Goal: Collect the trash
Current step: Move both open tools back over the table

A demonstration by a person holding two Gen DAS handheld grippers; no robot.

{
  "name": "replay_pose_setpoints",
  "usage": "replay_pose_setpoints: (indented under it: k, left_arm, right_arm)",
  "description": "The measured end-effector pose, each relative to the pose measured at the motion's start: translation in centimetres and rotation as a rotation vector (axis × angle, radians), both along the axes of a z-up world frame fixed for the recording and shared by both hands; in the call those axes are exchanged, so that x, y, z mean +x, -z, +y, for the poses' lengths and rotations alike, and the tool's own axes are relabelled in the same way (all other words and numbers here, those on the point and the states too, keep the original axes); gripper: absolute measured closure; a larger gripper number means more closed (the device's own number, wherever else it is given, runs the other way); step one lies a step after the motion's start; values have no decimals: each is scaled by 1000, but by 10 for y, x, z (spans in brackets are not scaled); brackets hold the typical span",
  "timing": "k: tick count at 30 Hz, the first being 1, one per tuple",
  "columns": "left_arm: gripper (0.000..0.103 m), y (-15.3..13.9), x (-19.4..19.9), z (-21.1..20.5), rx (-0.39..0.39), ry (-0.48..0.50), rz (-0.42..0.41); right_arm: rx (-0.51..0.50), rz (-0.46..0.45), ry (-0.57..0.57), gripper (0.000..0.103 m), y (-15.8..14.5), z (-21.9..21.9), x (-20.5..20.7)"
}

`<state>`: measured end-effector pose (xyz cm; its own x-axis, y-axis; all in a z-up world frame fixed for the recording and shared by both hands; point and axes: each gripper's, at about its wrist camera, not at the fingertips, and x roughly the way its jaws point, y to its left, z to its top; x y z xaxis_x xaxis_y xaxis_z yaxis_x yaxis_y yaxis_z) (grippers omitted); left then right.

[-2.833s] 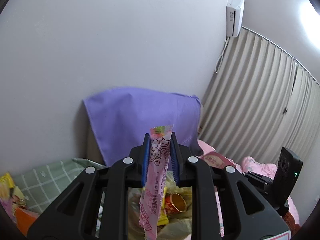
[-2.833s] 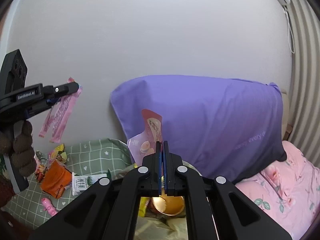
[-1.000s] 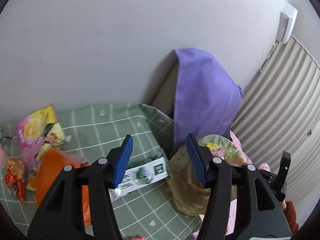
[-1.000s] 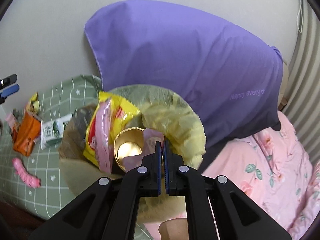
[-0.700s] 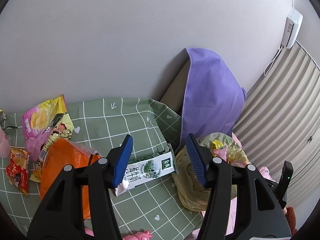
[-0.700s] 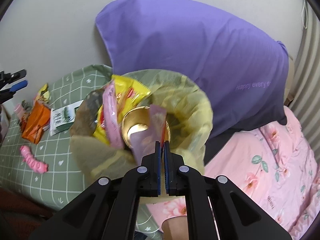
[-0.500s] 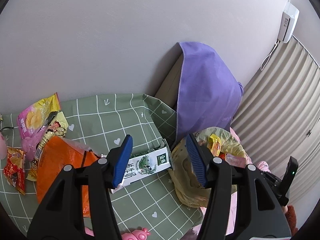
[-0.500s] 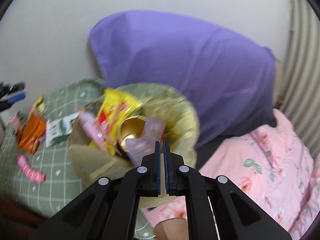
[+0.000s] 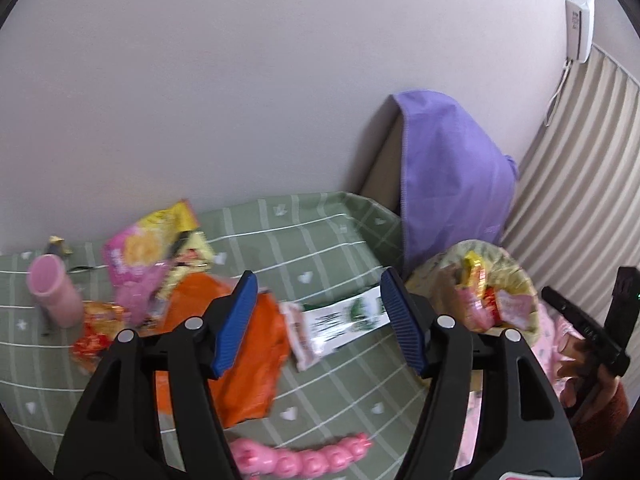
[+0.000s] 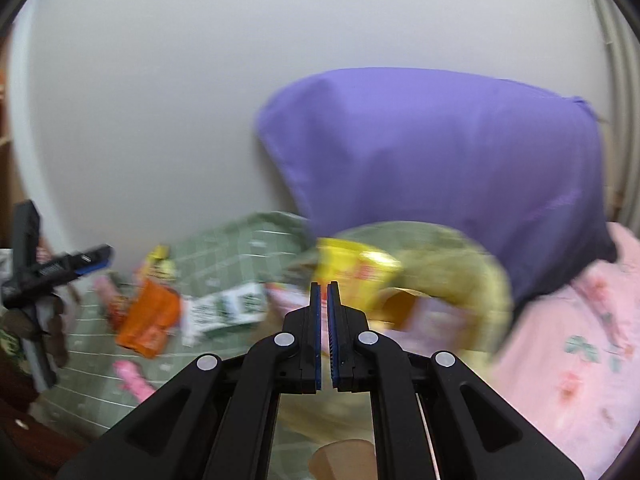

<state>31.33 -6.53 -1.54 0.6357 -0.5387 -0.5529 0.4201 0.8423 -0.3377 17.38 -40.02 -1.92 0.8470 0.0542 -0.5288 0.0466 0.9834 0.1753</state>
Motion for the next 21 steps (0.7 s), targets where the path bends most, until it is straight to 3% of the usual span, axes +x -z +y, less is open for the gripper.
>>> replay_pose_setpoints:
  k: [3,9,13,17,21]
  left_arm:
    - [42,9,-5,28,38,-77,12]
    - [41,21,-16,76,44,-195,57]
    - [38,29,-26,95,76,-227,75]
    - [38,37,-33,112,81,-265,101]
    - [38,43,-38,129,81,-311,119]
  right_arm:
    - [50,25,-146,97,14,37,25]
    - [-40,163,-425,97,56,130,80]
    - [-36,213,-579,97,77,184,104]
    - [-60,254,-647,97,90,216,127]
    - [-19,258,-613,97,99,222,162]
